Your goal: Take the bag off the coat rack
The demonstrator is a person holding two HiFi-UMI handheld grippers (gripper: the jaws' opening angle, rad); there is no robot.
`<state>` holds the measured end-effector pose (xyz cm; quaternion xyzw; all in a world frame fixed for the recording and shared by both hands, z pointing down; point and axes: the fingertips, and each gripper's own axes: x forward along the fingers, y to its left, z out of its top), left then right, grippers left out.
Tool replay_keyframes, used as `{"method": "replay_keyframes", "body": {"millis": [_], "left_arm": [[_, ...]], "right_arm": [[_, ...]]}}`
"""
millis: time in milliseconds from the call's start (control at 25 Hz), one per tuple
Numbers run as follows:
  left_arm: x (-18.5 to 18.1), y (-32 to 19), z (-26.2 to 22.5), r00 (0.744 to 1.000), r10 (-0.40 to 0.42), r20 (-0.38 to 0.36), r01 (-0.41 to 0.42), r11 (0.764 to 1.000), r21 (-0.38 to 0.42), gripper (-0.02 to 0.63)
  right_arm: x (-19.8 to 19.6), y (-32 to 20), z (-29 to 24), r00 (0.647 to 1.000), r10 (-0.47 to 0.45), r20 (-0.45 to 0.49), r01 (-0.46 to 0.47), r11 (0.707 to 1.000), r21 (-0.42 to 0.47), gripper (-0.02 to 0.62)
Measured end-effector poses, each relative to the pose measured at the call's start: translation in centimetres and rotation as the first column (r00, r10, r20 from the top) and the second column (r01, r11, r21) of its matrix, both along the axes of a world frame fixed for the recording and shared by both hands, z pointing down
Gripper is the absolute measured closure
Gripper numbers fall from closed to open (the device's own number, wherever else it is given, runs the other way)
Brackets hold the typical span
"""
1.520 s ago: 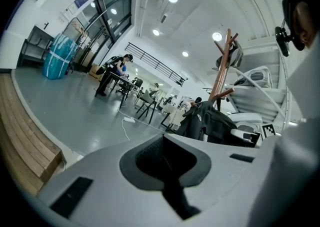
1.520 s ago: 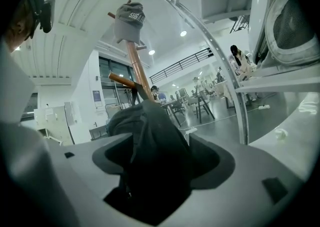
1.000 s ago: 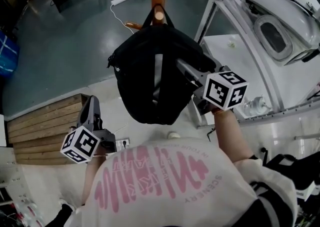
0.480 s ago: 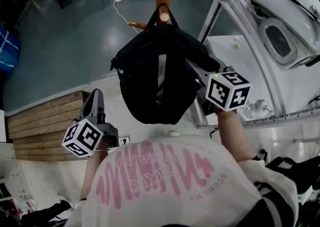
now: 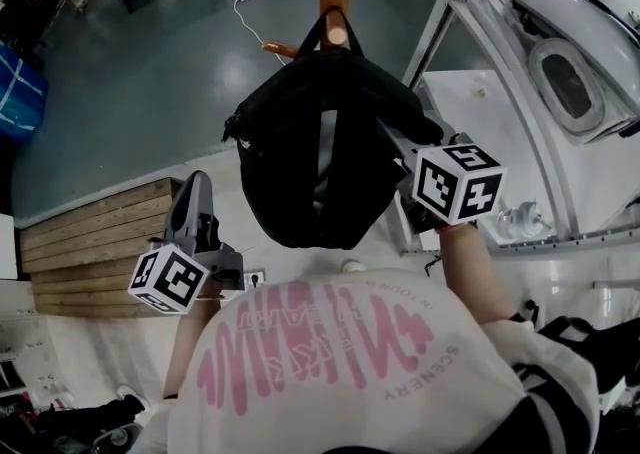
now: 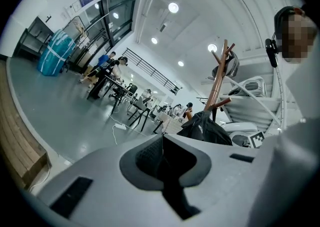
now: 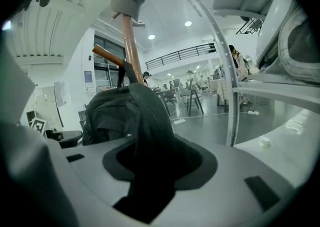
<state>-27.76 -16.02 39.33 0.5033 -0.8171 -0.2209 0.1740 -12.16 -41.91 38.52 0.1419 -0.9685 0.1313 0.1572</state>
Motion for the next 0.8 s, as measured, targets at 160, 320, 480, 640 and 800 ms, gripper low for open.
{"method": "replay_keyframes", "body": {"millis": [160,320,480,640,800], "left_arm": [[0.2,-0.3,0.0,1.0,0.025,-0.001,-0.025,1.0,0.004,0.601],[0.4,-0.7,-0.4,0.997,0.064,-0.037,-0.062,0.997,0.048,0.601],[0.7,-0.9,-1.0,0.996,0.08,-0.026,-0.078,0.994,0.073,0.601],[1.0,-0.8,-1.5,0.996,0.084,-0.012,-0.082,0.993,0.081,0.6],[1.1,-0.9,-1.8,0.996,0.084,0.018,-0.085,0.994,0.074,0.597]], "right_arm": [[0.0,0.0,0.1,1.0,0.013,-0.016,-0.012,1.0,0.021,0.435],[0.1,0.0,0.2,0.999,0.02,-0.027,-0.019,0.999,0.031,0.442],[0.1,0.2,0.2,0.999,0.028,-0.033,-0.027,0.999,0.032,0.445],[0.2,0.5,0.2,0.999,0.031,-0.039,-0.03,0.999,0.038,0.448],[0.2,0.5,0.2,0.999,0.03,-0.044,-0.029,0.999,0.041,0.453]]}}
